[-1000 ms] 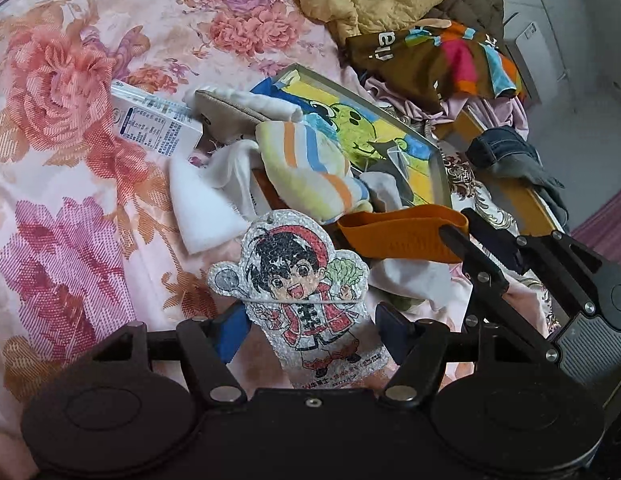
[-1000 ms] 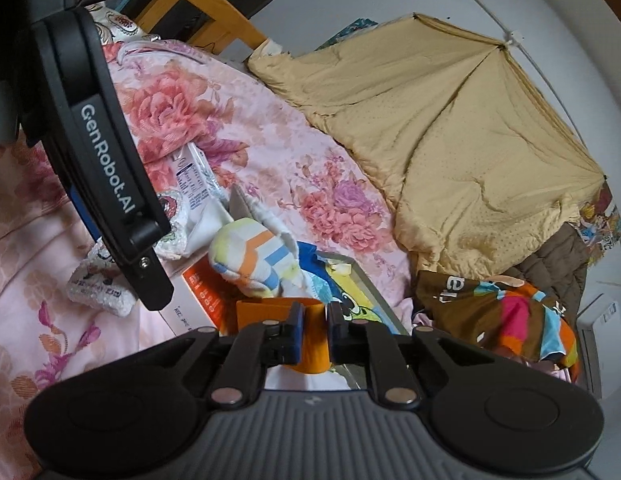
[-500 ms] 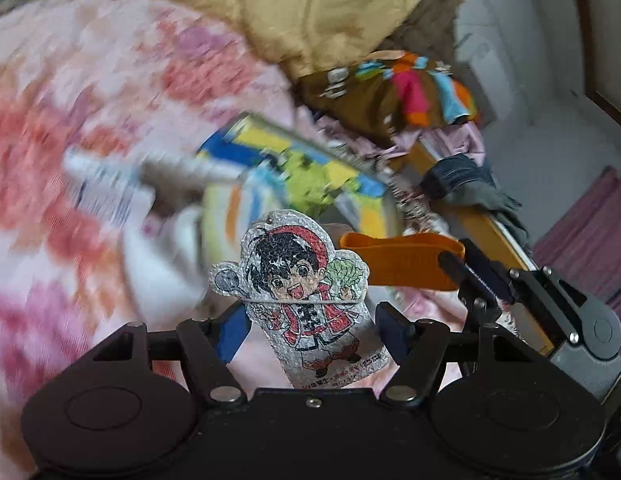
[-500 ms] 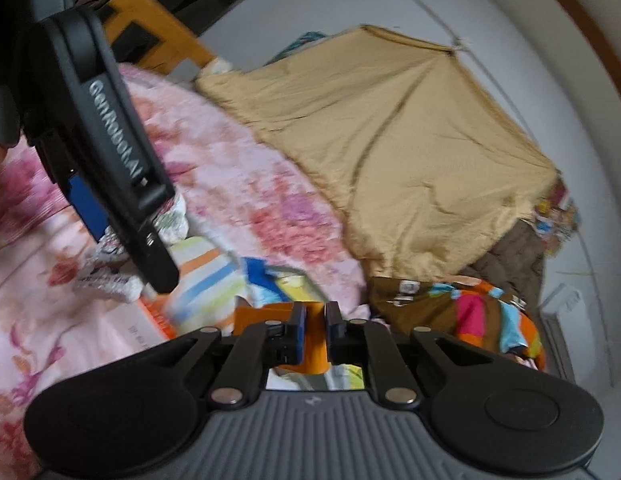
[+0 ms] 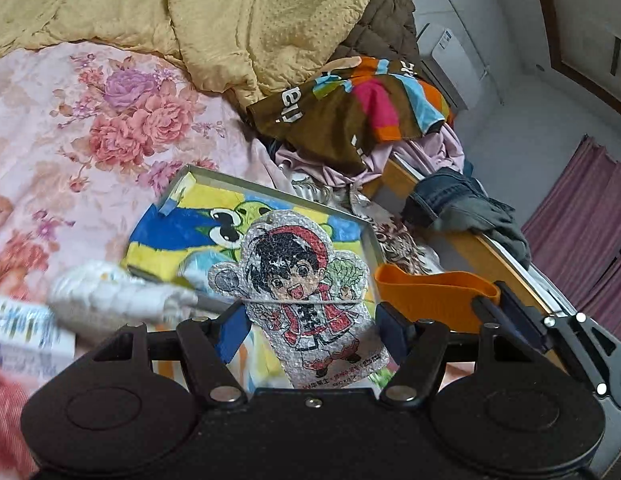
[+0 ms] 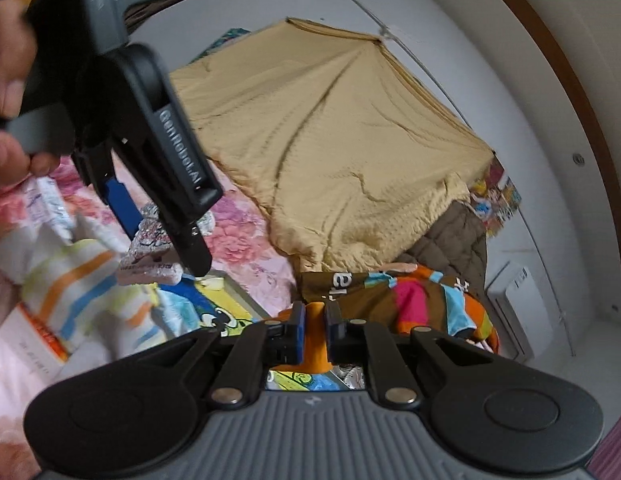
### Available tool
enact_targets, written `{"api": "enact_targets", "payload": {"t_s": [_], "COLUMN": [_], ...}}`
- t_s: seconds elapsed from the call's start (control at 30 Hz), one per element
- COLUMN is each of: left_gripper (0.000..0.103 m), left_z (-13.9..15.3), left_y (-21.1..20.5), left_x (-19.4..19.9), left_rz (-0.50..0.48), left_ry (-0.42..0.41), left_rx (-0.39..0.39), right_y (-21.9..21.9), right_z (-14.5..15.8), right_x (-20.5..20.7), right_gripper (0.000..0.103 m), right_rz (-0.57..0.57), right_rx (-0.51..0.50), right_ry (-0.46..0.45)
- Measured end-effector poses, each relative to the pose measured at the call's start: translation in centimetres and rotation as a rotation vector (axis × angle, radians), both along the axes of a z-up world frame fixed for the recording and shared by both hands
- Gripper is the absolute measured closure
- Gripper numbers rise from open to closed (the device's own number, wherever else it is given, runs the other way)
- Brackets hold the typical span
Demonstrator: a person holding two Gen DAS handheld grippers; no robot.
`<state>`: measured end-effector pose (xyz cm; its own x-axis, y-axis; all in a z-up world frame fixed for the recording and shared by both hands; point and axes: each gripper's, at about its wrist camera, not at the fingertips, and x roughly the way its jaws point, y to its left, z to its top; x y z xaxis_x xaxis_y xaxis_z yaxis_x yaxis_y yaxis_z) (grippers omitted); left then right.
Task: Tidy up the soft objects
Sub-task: 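Carry the orange cup with the right tool while the left tool carries the card to the tray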
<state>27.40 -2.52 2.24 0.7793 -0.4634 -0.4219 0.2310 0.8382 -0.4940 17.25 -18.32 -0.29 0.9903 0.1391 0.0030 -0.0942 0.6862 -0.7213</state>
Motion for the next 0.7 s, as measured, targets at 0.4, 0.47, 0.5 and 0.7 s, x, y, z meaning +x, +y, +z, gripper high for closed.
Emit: {"api": "enact_targets", "payload": {"t_s": [0.4, 0.47, 0.5, 0.7], "left_gripper": [0.033, 0.033, 0.033, 0.033], "left_z": [-2.8, -3.7, -4.2, -6.9], "left_y": [0.5, 0.6, 0.9, 1.4], "left_x": [12.4, 13.7, 14.1, 15.6], "left_rz": [0.071, 0.073, 0.084, 0.095], "left_ry": [0.073, 0.11, 0.133, 0.178], "left_rx": [0.03, 0.062, 0.054, 0.069], "right_y": [-0.9, -1.3, -1.6, -2.7], "right_z": [-1.4, -1.5, -1.6, -2.9], "right_x": [10.8, 12.0, 12.8, 15.0], "right_gripper": [0.091, 0.091, 0.091, 0.087], "right_rz": [-0.031, -0.042, -0.051, -0.143], "right_rx": [0.086, 0.131, 0.153, 0.195], "right_ry": [0.106, 0.144, 0.168, 0.263]}}
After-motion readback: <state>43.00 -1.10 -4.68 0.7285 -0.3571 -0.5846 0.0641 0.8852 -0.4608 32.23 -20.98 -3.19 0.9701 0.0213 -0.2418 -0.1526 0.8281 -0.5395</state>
